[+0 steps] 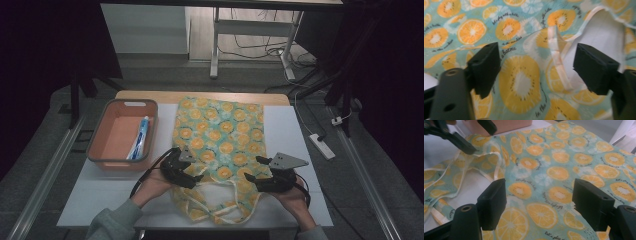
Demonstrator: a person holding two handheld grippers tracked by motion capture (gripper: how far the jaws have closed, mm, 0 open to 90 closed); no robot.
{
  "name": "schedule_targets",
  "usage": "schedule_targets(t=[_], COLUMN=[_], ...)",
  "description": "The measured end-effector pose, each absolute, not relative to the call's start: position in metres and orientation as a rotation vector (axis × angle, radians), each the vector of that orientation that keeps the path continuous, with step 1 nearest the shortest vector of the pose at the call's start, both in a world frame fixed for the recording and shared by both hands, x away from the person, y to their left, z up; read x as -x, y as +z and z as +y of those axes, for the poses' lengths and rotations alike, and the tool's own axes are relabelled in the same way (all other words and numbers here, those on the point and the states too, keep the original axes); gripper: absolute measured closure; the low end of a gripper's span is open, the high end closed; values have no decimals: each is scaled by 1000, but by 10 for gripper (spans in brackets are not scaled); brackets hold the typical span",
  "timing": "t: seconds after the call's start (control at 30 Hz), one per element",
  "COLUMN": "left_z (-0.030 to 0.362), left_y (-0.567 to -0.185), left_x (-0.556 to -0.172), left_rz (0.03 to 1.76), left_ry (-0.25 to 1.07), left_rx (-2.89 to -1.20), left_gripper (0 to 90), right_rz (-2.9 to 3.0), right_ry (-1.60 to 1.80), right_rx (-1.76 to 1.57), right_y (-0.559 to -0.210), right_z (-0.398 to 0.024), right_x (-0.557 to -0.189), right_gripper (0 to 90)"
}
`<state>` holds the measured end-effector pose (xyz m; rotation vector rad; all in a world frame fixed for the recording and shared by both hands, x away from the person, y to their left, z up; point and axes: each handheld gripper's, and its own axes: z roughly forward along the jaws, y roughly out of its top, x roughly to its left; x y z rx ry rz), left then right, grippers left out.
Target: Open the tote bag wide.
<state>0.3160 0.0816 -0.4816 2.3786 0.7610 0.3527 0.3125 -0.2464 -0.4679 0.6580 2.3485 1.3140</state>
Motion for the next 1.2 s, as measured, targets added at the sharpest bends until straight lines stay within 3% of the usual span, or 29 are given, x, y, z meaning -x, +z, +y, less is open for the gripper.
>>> schedule_targets(t=[0.1,0.23,0.27,0.3,0.33,0.37,0.4,0.53,0.83,1.03,1.2], left_z=[81,86,87,88,88,89,90,98,122,132,138], left_y=[-486,-492,-493,-493,-493,-493,-491,-478,-439,-437,-436], left_x=[-317,-318,-318,-317,-316,-315,-313,-305,-292,-296,-298], left_rz=[784,834,832,828,824,819,809,772,737,766,778], left_ry=[361,346,336,325,321,317,307,229,230,230,229], left_rx=[-2405,-2407,-2410,-2412,-2417,-2419,-2416,-2349,-2177,-2151,-2139], left_gripper=[318,606,606,738,798,798,876,886,886,886,886], right_rz=[2354,2360,2360,2367,2371,2371,2383,2422,2595,2765,2824], right_ry=[1306,1299,1299,1294,1290,1290,1282,1258,1255,1190,1072], right_rx=[-656,-660,-660,-661,-656,-656,-647,-610,-426,-262,-261], right_y=[-469,-471,-471,-471,-472,-472,-472,-471,-466,-477,-493], right_z=[-246,-246,-246,-246,-246,-246,-245,-243,-214,-183,-180], right_x=[-312,-313,-313,-313,-313,-313,-312,-307,-280,-257,-258], right_gripper=[272,272,272,272,272,272,272,272,276,293,342])
